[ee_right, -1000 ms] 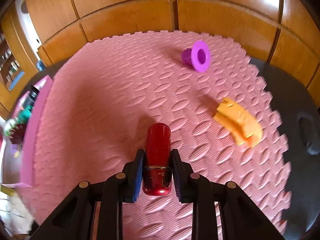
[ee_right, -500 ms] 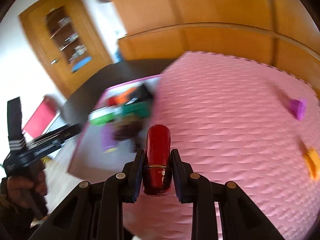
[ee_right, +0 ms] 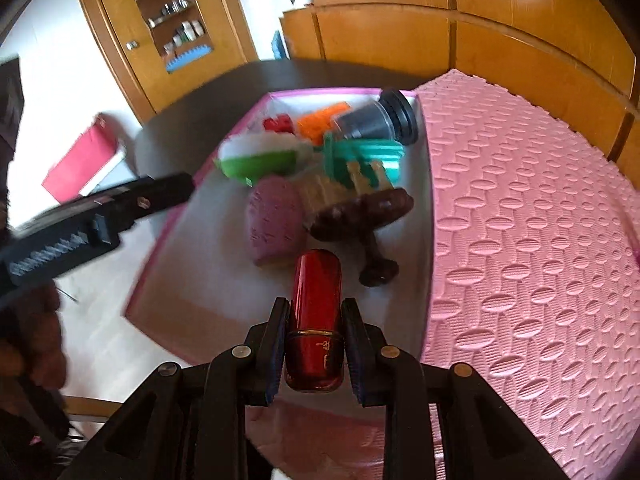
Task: Organize rigid objects
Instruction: 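Lower the red cylinder into the tray and open the right tool, then move both tools back over the remaining toys on the pink mat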
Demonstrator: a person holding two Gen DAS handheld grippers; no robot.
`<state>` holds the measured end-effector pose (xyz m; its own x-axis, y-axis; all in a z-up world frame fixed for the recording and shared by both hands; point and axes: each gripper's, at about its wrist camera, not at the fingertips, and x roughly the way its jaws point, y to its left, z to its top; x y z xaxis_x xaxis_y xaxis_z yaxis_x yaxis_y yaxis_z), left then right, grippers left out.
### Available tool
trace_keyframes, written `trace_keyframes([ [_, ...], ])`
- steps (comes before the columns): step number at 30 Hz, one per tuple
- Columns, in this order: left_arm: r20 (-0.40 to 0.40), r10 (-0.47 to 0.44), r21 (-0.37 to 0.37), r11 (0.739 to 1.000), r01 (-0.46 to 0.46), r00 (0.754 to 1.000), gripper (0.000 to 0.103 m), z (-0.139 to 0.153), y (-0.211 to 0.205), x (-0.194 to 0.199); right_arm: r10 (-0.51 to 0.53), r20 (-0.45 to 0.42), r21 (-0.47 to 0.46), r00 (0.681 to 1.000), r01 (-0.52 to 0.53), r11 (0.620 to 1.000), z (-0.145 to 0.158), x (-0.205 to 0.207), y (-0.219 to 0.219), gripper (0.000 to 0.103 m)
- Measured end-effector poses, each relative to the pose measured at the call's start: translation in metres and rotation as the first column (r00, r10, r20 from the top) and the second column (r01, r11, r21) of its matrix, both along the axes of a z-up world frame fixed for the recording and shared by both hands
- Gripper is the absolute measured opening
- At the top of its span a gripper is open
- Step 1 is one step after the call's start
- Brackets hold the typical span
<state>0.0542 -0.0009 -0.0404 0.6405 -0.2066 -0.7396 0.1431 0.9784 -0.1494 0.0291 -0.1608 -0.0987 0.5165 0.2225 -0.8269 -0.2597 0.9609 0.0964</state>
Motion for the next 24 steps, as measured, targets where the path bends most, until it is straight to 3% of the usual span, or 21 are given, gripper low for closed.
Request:
trace_keyframes([
  [3, 0.0, -0.006, 0.003, 1.0, 0.006, 1.0, 0.055, 0.0, -0.002, 0.0, -0.004, -0.007, -0.049, 1.0, 0.003, 0.999, -0.007, 0.0, 0.002, 0.026],
  [7, 0.009, -0.011, 0.015, 1.0, 0.011, 1.0, 0.055, 0.002, -0.004, -0.001, -0.005, 0.004, -0.046, 1.0, 0.005, 0.999, -0.006, -0.004, 0.0, 0.028],
  [15, 0.05, -0.018, 0.04, 0.999, 0.016, 0.999, 0.057, 0.01, -0.007, -0.005, -0.027, 0.078, 0.041, 0.997, 0.024, 0.999, 0.019, -0.018, -0.013, 0.035],
  [24, 0.084, -0.043, 0.064, 0.997, 0.038, 0.996, 0.057, 0.021, -0.017, -0.01, -0.111, 0.161, 0.063, 0.981, 0.102, 0.993, 0.045, -0.031, -0.042, 0.035],
])
